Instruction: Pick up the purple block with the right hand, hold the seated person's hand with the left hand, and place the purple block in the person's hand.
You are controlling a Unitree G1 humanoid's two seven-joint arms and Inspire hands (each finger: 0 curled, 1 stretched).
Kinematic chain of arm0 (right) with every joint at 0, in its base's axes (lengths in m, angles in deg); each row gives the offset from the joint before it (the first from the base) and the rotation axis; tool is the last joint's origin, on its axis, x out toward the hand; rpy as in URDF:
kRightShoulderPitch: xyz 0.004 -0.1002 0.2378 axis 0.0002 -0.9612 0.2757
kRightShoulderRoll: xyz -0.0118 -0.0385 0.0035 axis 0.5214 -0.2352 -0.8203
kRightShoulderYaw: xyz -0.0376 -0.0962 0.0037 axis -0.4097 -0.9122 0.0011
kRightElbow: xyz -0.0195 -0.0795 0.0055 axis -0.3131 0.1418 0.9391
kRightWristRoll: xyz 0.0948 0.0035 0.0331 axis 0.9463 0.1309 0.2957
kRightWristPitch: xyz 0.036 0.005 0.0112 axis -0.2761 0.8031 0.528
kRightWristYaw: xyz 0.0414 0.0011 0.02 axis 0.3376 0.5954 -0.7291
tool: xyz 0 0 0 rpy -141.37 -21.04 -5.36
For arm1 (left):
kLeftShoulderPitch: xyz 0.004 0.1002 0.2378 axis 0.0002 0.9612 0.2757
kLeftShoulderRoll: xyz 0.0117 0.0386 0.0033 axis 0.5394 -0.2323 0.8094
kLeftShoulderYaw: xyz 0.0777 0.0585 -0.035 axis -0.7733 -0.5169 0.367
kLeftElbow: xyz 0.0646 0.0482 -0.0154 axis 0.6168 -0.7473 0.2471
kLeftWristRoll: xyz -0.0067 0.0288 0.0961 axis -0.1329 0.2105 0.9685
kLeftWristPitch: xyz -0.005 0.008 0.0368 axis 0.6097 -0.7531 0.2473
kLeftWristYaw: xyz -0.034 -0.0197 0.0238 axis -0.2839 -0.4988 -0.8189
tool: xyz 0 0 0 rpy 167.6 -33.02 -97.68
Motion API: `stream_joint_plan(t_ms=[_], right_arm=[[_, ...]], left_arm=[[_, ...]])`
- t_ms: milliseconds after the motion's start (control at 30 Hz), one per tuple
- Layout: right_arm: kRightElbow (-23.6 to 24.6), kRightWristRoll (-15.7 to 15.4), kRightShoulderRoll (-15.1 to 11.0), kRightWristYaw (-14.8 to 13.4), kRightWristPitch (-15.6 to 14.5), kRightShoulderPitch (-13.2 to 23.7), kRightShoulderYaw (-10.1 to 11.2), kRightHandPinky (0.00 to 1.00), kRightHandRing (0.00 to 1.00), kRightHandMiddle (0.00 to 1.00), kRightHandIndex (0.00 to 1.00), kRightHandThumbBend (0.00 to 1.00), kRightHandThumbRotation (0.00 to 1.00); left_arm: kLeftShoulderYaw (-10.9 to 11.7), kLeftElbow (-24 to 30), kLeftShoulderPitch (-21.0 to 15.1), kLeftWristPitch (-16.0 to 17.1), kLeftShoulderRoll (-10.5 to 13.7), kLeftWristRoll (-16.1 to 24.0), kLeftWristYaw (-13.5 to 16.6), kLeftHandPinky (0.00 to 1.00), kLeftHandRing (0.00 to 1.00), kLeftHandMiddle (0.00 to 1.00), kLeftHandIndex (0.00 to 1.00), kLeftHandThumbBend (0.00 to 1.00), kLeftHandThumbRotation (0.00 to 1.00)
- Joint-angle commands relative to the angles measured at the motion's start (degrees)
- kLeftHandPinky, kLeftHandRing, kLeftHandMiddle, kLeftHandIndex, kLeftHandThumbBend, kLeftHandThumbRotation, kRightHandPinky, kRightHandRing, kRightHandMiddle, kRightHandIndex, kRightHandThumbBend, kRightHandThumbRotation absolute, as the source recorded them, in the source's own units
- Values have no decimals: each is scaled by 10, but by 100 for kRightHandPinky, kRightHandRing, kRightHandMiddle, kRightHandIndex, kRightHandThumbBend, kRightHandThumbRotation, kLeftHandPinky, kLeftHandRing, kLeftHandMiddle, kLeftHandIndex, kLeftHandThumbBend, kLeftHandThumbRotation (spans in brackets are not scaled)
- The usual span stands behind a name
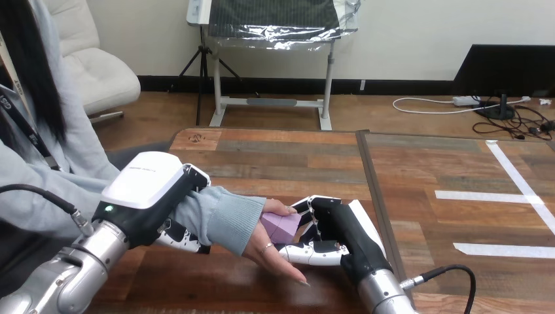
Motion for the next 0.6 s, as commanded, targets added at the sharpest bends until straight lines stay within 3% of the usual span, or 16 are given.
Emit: stream_joint_plan(t_ms=[0,567], right_arm=[[3,-7,11,1,21,51,-12,25,29,36,48,79,0],[5,-4,6,7,8,57,-9,25,29,37,48,79,0]], left_arm=[[28,40,-42,23,-20,-25,26,23,23,28,30,87,0],[28,30,-39,29,-25,-20,36,25,25,30,31,87,3]])
